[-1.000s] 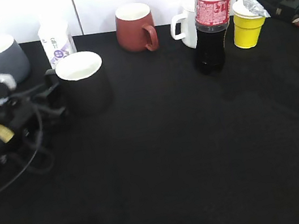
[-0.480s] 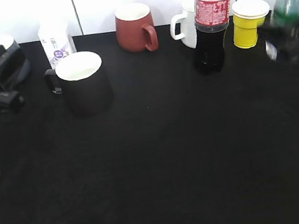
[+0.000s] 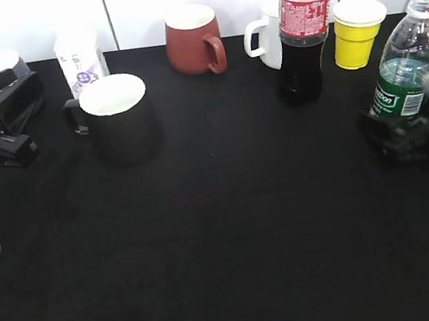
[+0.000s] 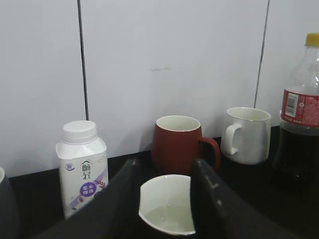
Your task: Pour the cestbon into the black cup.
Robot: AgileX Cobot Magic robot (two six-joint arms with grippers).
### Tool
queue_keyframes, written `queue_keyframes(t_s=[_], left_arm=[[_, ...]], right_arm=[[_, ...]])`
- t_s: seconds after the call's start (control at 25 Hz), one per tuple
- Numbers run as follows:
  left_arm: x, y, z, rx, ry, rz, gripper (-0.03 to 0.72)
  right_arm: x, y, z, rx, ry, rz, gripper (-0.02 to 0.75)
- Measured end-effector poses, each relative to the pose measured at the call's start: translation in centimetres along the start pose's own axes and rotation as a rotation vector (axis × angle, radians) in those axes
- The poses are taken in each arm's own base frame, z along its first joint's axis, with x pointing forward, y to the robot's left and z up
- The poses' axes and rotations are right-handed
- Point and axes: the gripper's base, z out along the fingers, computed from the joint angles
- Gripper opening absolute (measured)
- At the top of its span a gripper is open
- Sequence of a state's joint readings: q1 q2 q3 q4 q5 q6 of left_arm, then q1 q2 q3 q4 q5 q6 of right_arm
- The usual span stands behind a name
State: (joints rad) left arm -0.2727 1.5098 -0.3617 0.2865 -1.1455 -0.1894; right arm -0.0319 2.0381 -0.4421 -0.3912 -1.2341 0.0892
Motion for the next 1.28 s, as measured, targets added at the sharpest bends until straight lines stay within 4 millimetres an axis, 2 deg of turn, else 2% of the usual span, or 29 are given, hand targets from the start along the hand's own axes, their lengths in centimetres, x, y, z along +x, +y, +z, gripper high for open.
queue_keyframes(t_s=[0.16, 0.32, 0.4, 0.48, 0.64, 0.76, 0.88, 0.96, 1.04, 1.08, 1.16, 1.28], left_arm=[[0.2, -0.2, 0.0, 0.020, 0.025, 0.009, 0.267], [1.8, 0.5, 0.1, -0.044, 0.294, 0.001, 0.267], [0.3, 1.2, 1.1, -0.106, 0.385, -0.022, 0.267], [-1.7, 1.7, 1.4, -0.170, 0.441, -0.047, 0.267], [-5.0, 0.8, -0.7, -0.232, 0.518, -0.046, 0.267], [-5.9, -0.8, -3.9, -0.278, 0.678, -0.150, 0.267], [-7.3, -2.0, -8.3, -0.306, 0.813, -0.237, 0.267], [-9.1, -2.6, -12.1, -0.310, 0.789, -0.245, 0.267], [-10.3, -3.3, -15.6, -0.270, 0.751, -0.218, 0.267], [-10.7, -3.8, -17.4, -0.241, 0.720, -0.204, 0.267], [-10.9, -4.3, -20.9, -0.219, 0.675, -0.177, 0.267], [-10.5, -4.8, -25.2, -0.196, 0.587, -0.109, 0.267]], right_arm=[[-0.3, 1.2, -3.8, 0.021, 0.035, -0.008, 0.659], [-3.2, 1.8, -6.6, 0.063, -0.054, 0.043, 0.659], [-4.9, 1.7, -7.1, 0.080, -0.059, 0.100, 0.657], [-7.5, 1.3, -6.6, 0.095, -0.048, 0.133, 0.650], [-12.5, 0.5, -6.7, 0.163, 0.048, 0.115, 0.635], [-13.7, 0.0, -8.9, 0.294, 0.145, 0.166, 0.620], [-15.7, 0.5, -13.1, 0.444, 0.214, 0.263, 0.589], [-17.8, 3.2, -16.1, 0.372, 0.267, 0.297, 0.562], [-19.3, 6.6, -19.8, 0.182, 0.267, 0.325, 0.557], [-19.4, 7.9, -22.0, 0.095, 0.270, 0.340, 0.556], [-18.4, 9.2, -26.7, 0.022, 0.278, 0.306, 0.556], [-15.1, 9.9, -34.0, 0.034, 0.209, 0.212, 0.556]])
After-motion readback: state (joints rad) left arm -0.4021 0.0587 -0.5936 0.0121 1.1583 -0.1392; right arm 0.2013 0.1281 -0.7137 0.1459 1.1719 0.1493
